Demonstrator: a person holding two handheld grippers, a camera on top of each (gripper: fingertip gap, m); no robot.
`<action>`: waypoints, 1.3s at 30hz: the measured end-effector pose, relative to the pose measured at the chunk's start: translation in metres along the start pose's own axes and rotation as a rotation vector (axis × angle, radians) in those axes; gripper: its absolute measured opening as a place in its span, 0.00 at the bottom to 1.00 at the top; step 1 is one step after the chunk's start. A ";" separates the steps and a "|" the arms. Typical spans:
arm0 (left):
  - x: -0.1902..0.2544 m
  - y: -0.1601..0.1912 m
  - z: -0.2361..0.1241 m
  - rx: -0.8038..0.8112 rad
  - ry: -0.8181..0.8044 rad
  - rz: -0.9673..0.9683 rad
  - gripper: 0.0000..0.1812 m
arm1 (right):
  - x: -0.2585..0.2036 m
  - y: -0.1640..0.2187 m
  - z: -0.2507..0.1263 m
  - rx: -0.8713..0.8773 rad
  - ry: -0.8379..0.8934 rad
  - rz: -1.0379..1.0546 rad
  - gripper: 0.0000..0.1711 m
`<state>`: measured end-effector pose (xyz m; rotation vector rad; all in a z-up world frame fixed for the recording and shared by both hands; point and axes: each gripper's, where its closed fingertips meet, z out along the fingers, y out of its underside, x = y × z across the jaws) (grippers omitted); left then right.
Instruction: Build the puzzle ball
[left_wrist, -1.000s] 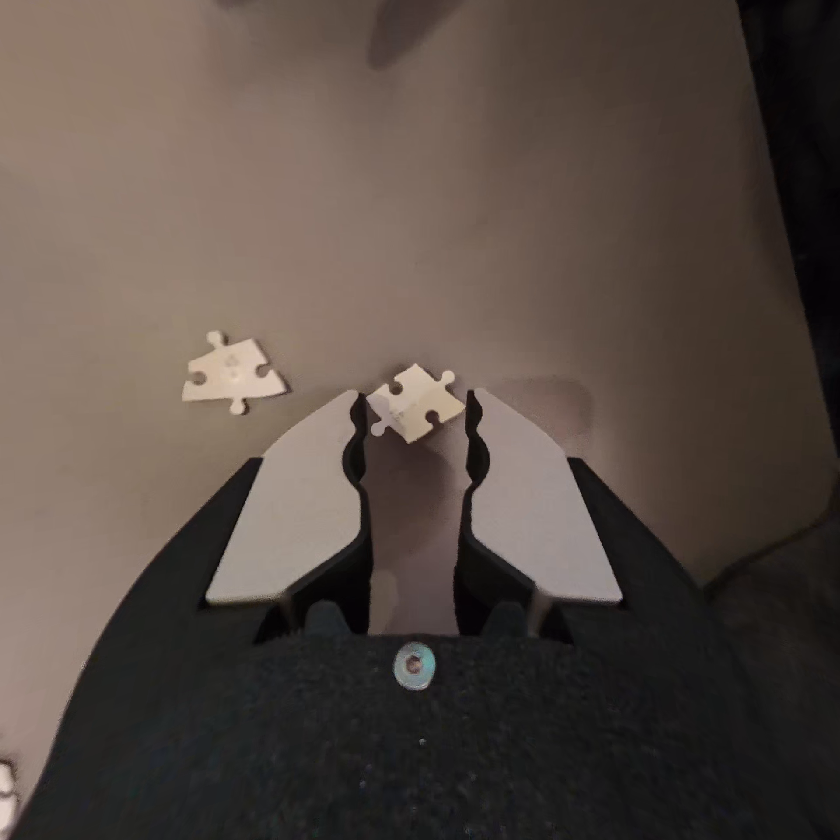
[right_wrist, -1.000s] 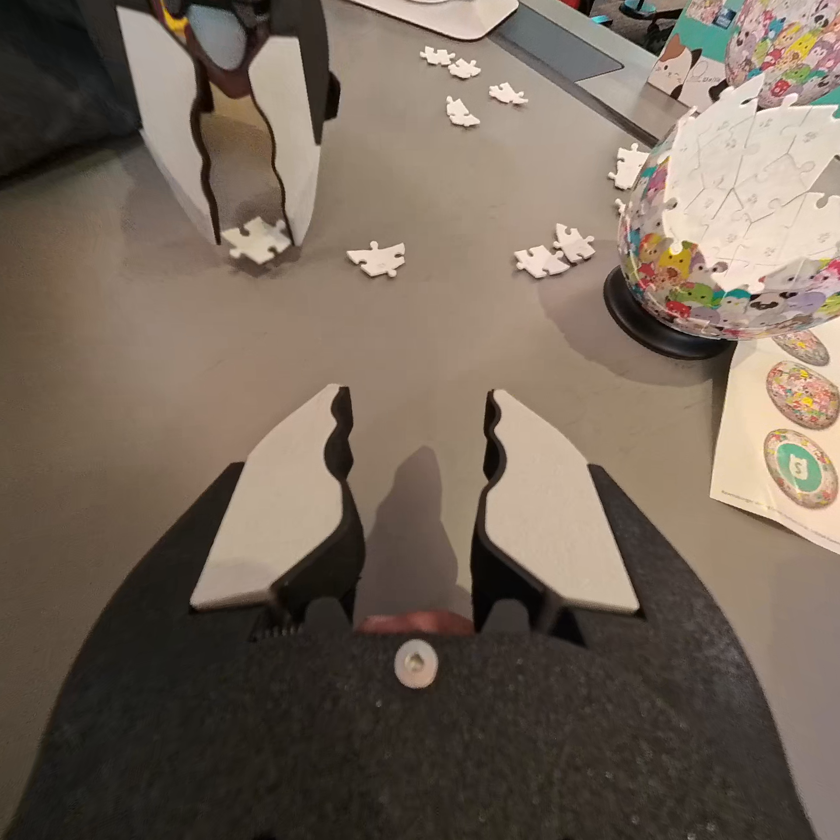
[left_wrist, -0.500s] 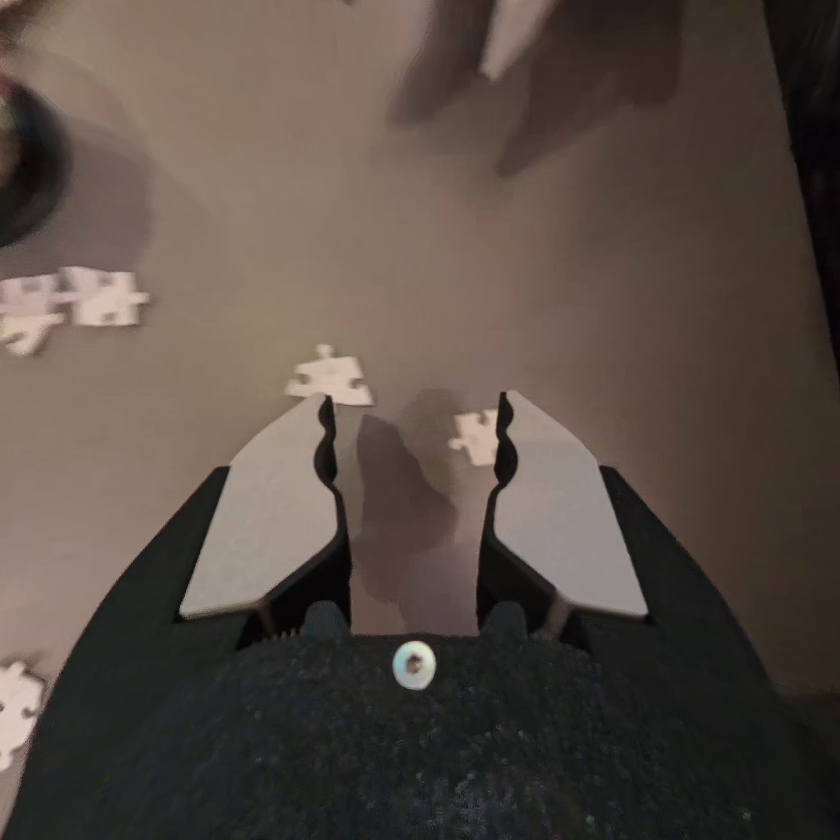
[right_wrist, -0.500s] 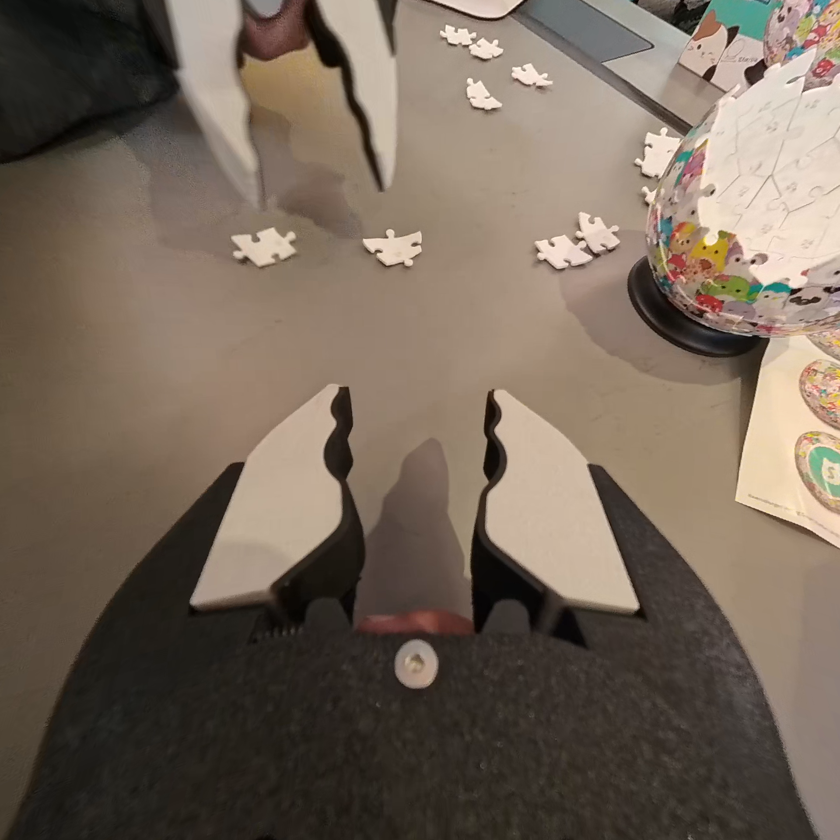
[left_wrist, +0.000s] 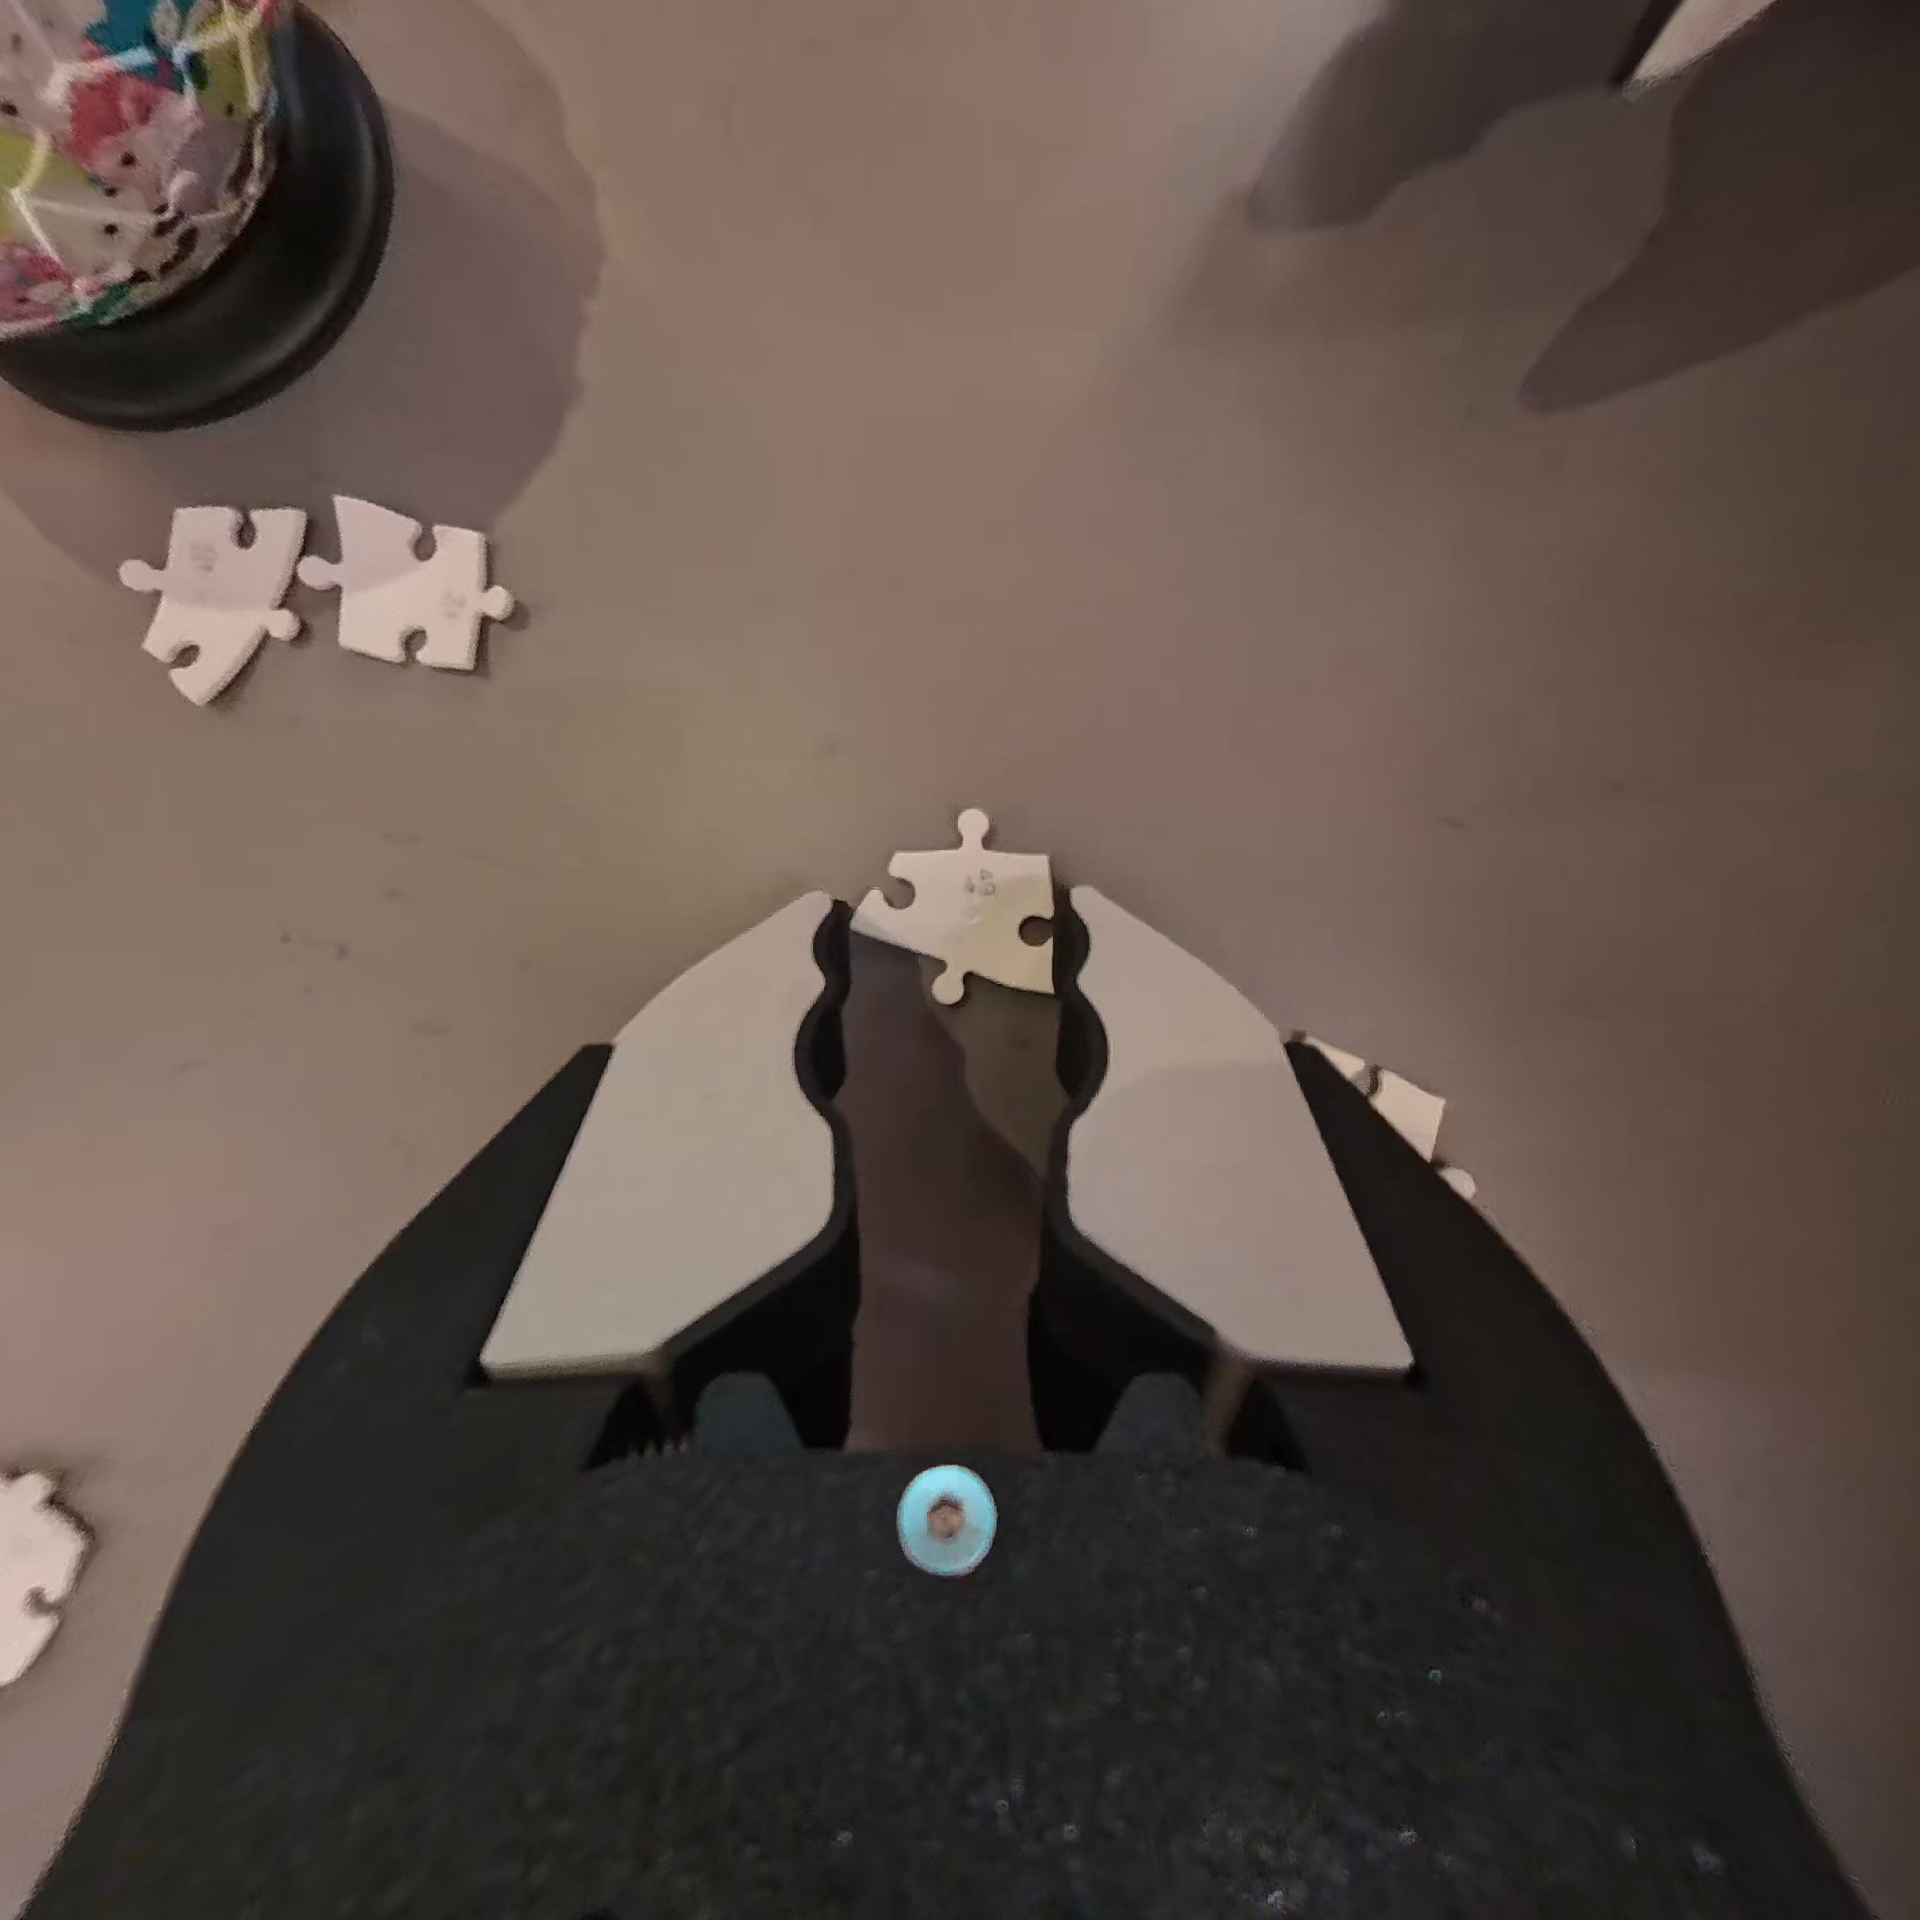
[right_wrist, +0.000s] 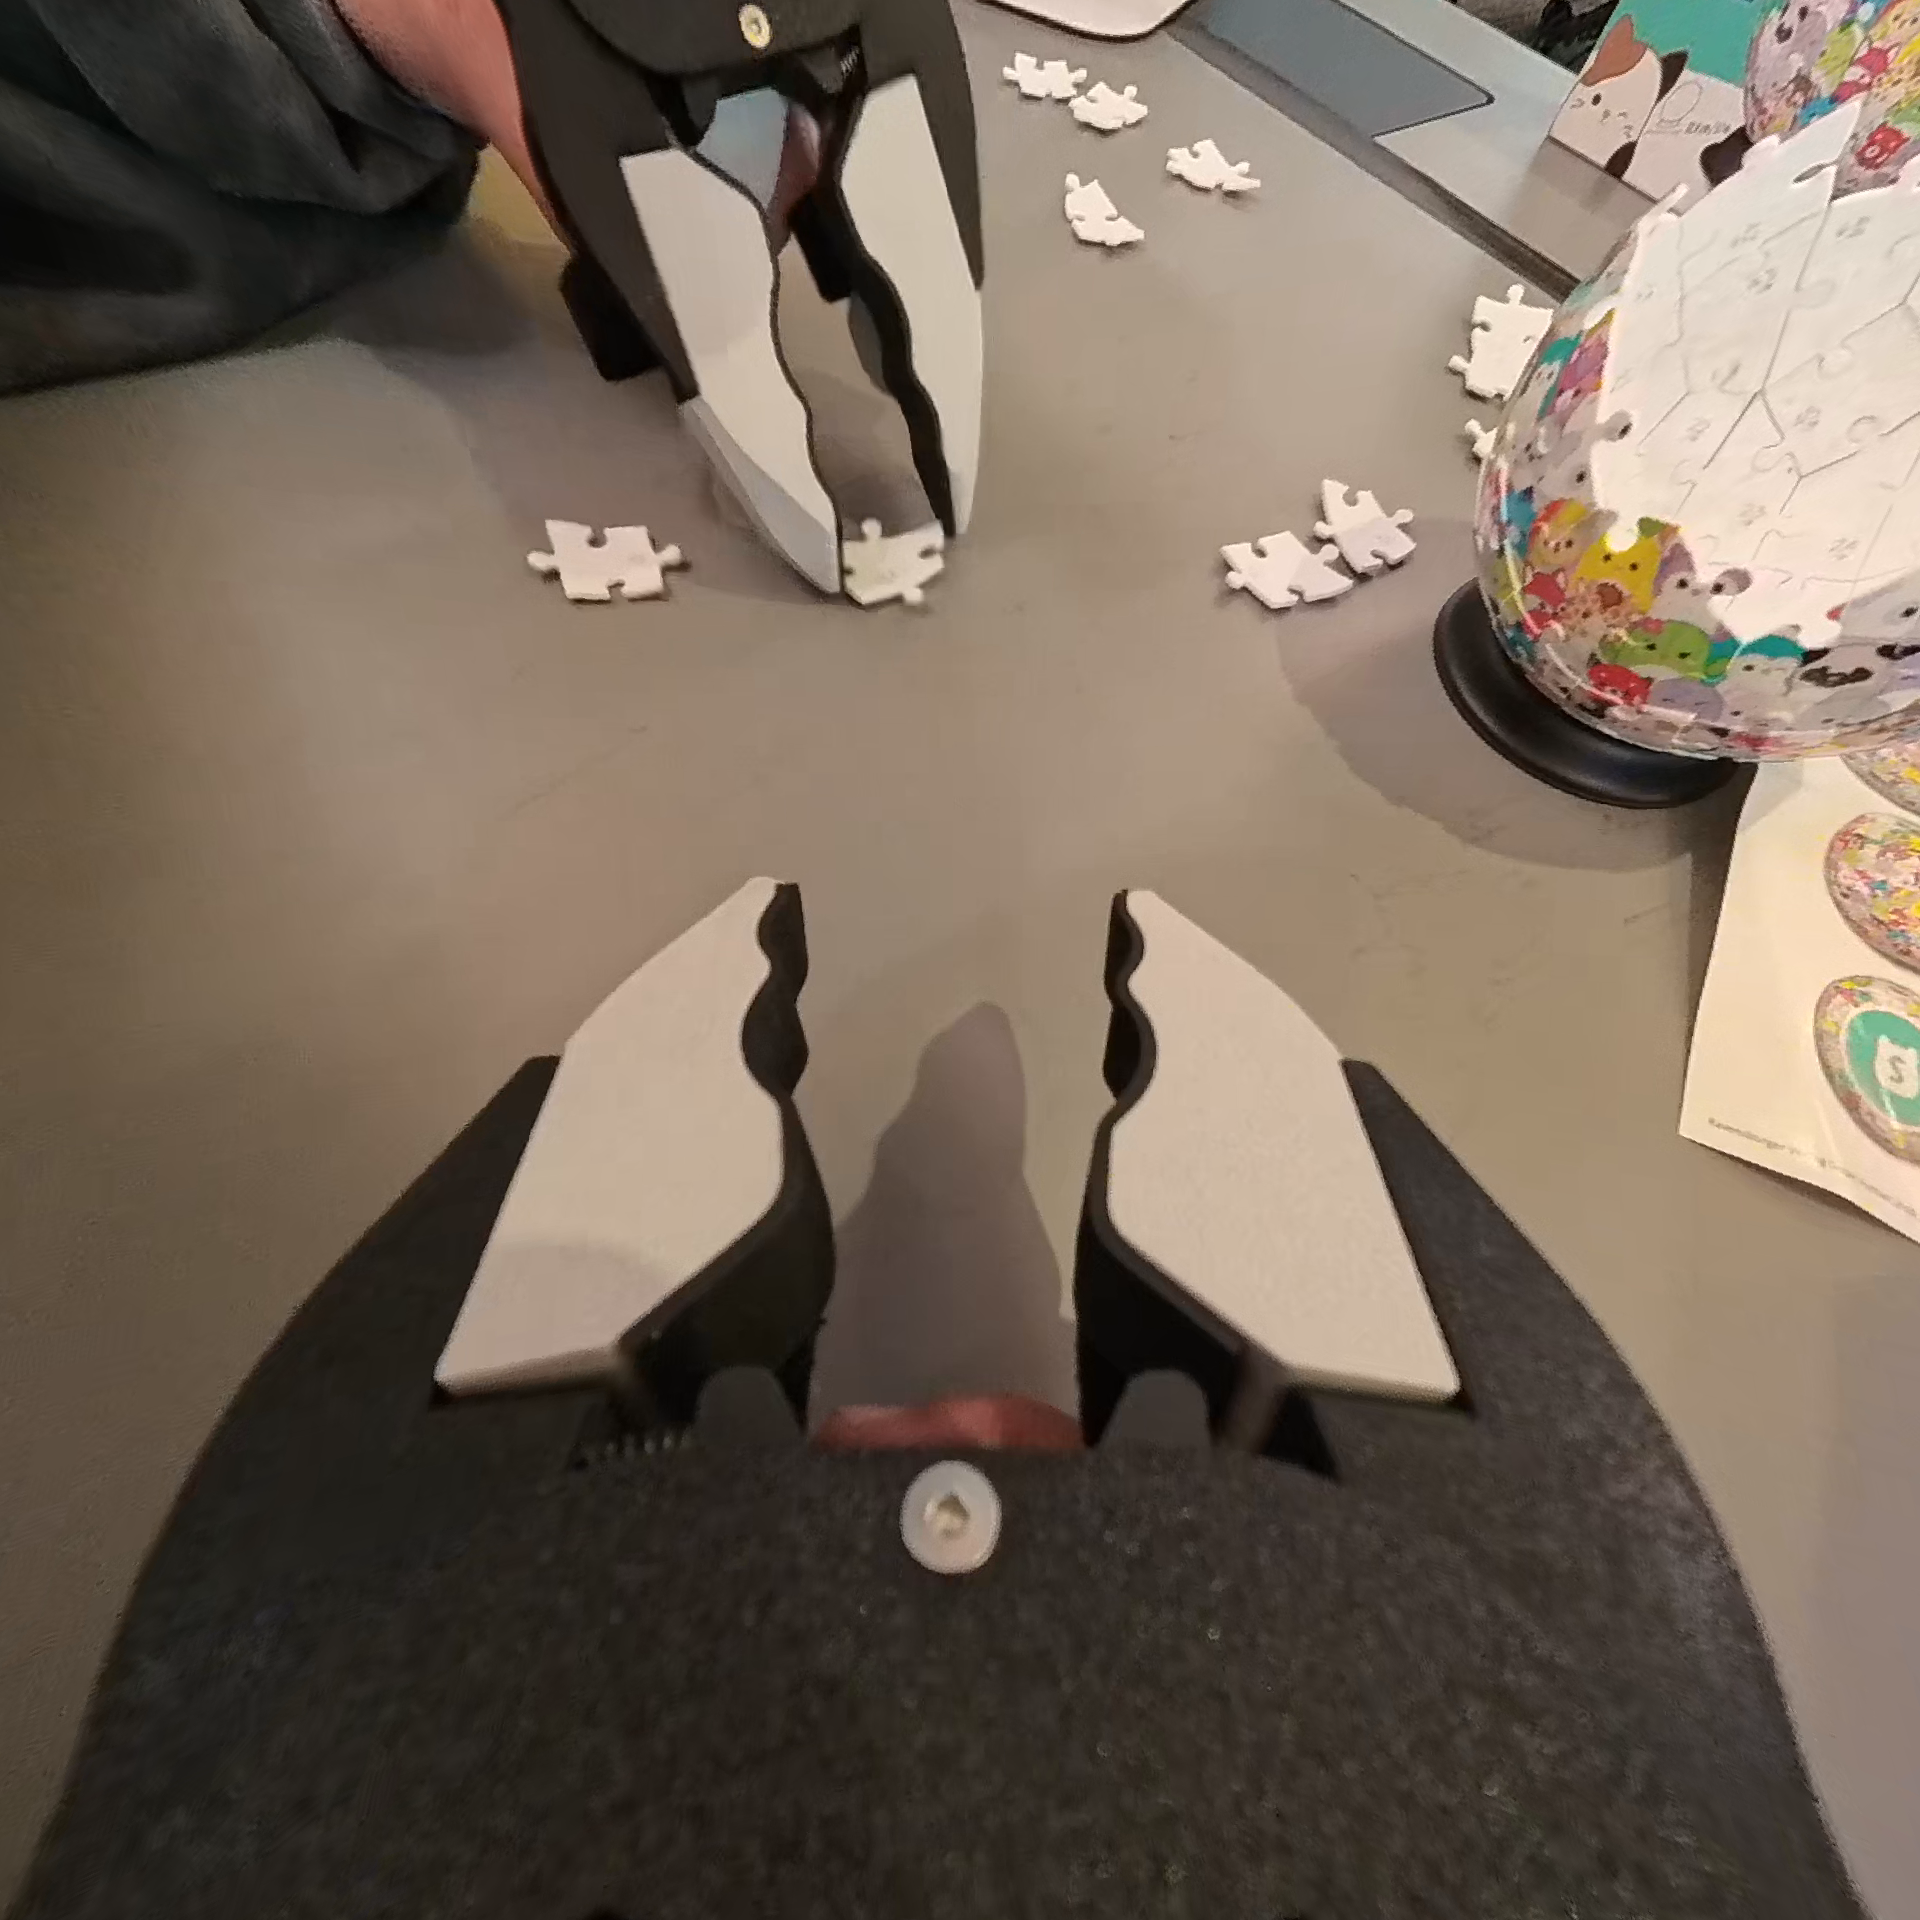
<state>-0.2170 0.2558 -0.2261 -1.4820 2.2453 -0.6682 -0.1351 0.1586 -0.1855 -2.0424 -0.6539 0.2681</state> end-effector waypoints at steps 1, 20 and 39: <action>0.001 0.000 -0.006 -0.002 -0.005 0.011 0.20 | 0.000 0.000 0.000 -0.001 0.001 -0.001 0.32; 0.055 -0.001 -0.064 0.160 -0.574 -0.933 0.20 | -0.005 0.001 -0.004 0.011 -0.041 0.021 0.32; 0.044 -0.021 -0.006 0.178 -0.605 -1.084 0.36 | 0.010 0.000 -0.019 0.087 -0.066 0.122 0.31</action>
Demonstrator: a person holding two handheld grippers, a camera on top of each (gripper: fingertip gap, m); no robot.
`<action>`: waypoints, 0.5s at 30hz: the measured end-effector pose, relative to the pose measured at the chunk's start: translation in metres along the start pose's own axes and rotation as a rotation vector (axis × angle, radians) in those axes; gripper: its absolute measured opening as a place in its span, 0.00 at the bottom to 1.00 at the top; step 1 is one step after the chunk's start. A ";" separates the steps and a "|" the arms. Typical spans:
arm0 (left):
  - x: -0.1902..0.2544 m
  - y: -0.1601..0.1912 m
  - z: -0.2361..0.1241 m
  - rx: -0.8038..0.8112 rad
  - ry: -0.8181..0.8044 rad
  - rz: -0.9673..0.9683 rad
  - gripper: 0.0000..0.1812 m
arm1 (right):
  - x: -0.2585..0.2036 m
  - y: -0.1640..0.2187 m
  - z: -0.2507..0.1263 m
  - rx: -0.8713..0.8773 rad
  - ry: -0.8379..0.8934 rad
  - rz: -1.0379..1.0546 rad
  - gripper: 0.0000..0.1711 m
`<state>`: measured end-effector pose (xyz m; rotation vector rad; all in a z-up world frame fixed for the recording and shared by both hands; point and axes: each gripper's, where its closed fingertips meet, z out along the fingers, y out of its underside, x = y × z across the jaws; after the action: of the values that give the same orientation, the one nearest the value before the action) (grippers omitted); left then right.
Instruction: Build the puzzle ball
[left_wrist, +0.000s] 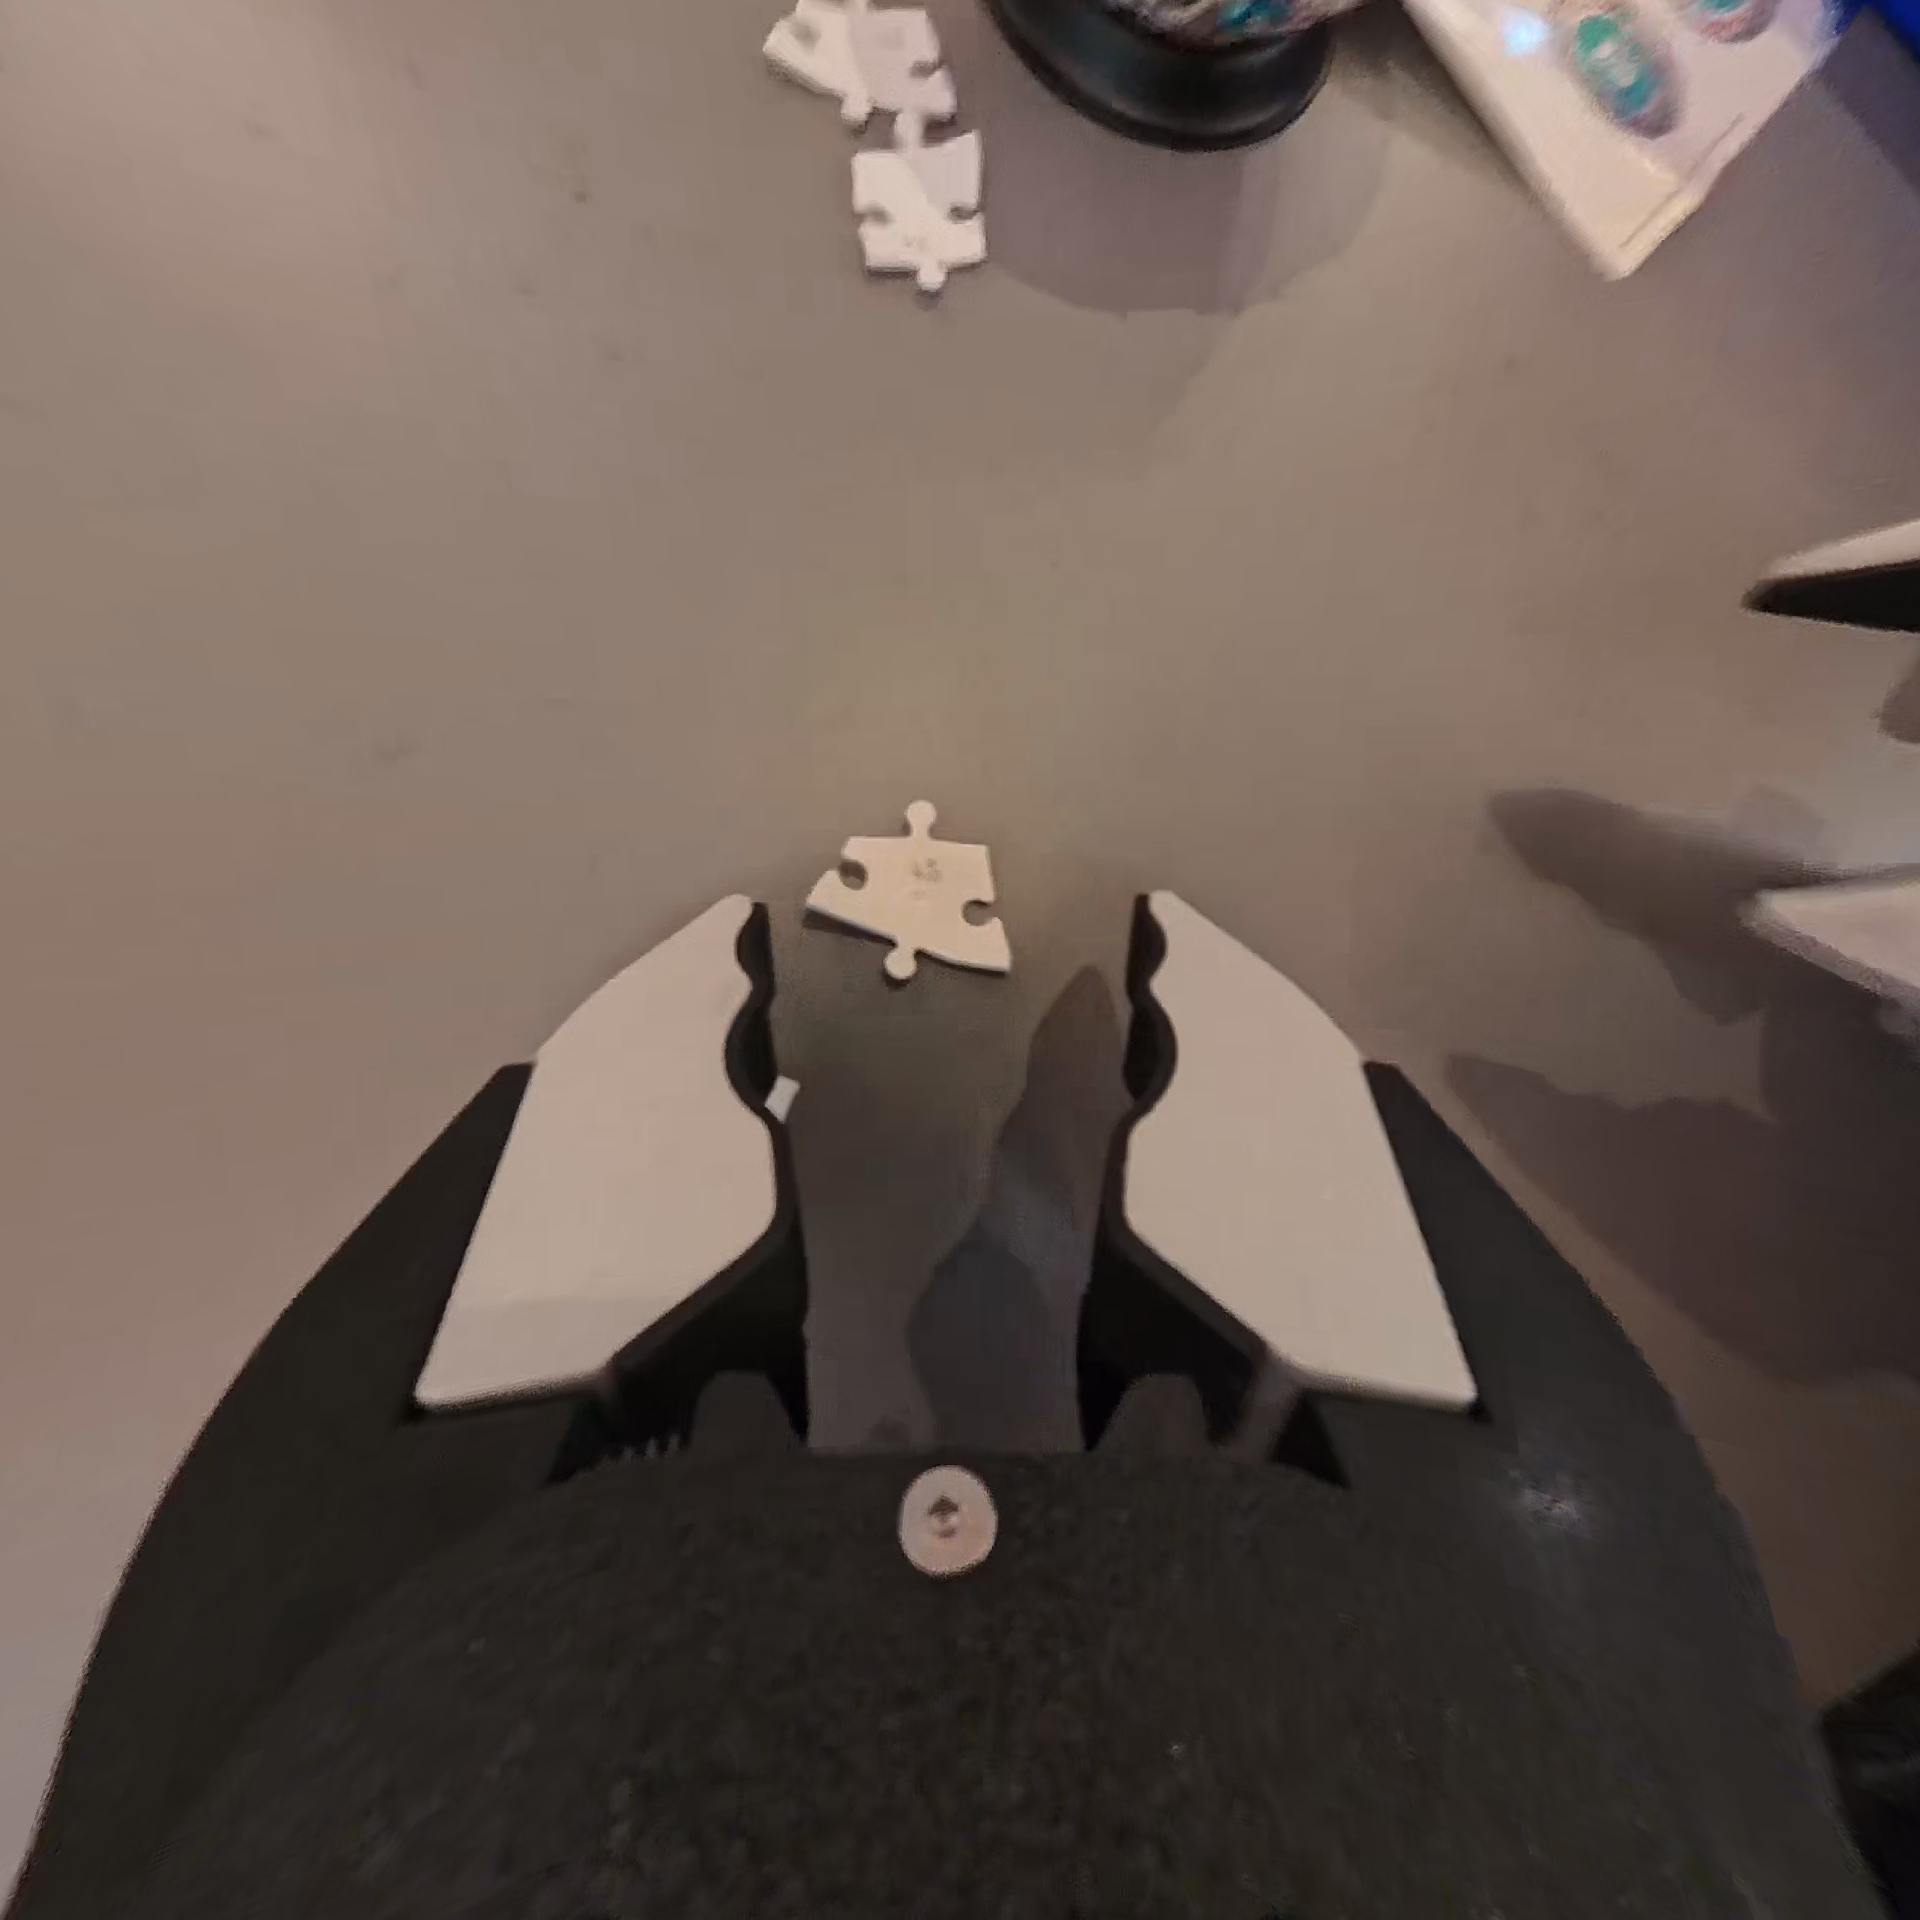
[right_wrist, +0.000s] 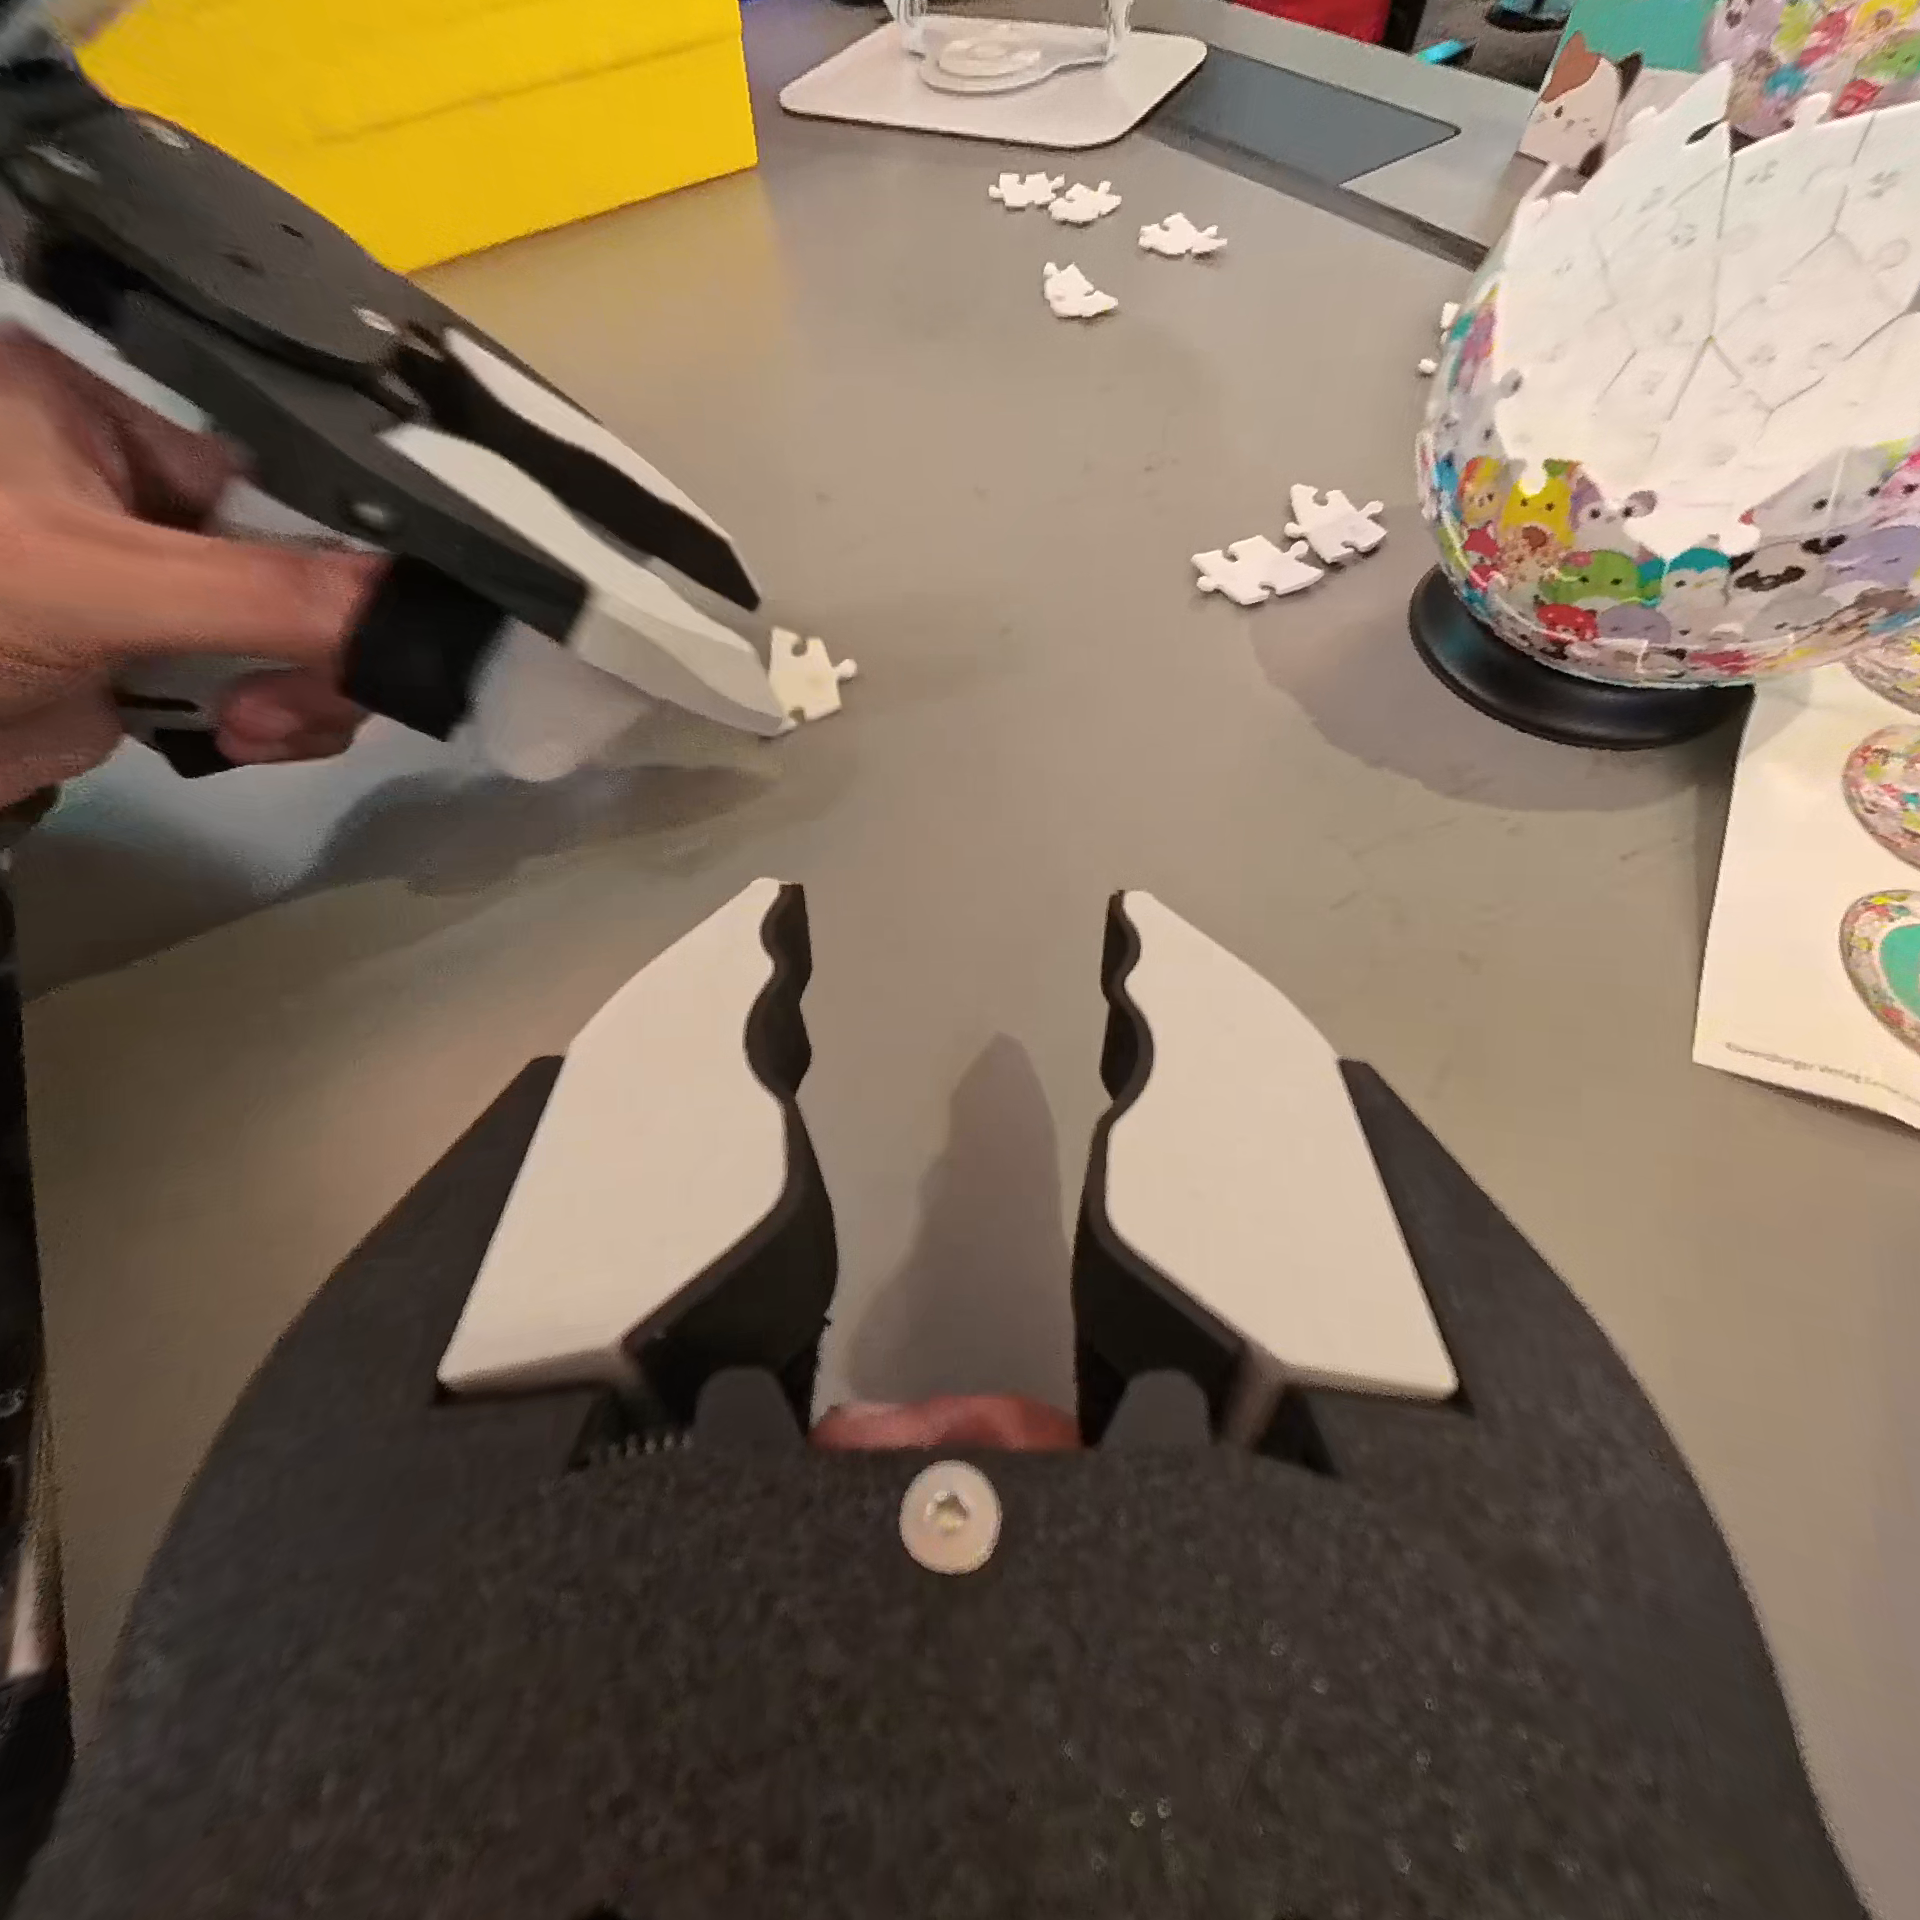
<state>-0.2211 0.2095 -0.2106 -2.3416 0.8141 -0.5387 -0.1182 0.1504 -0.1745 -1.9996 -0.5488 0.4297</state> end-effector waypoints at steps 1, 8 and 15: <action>0.001 -0.004 -0.013 0.040 0.034 0.006 0.38 | 0.002 -0.001 0.000 0.012 0.006 0.007 0.32; -0.103 -0.020 -0.166 0.424 0.178 -0.147 0.47 | 0.013 -0.031 -0.006 0.203 0.085 -0.032 0.41; -0.271 0.035 -0.263 0.665 -0.157 -0.132 0.38 | -0.008 -0.039 0.017 0.146 0.056 0.003 0.28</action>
<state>-0.5752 0.2611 -0.0862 -1.7939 0.3317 -0.5657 -0.1411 0.1752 -0.1468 -1.8667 -0.4667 0.4031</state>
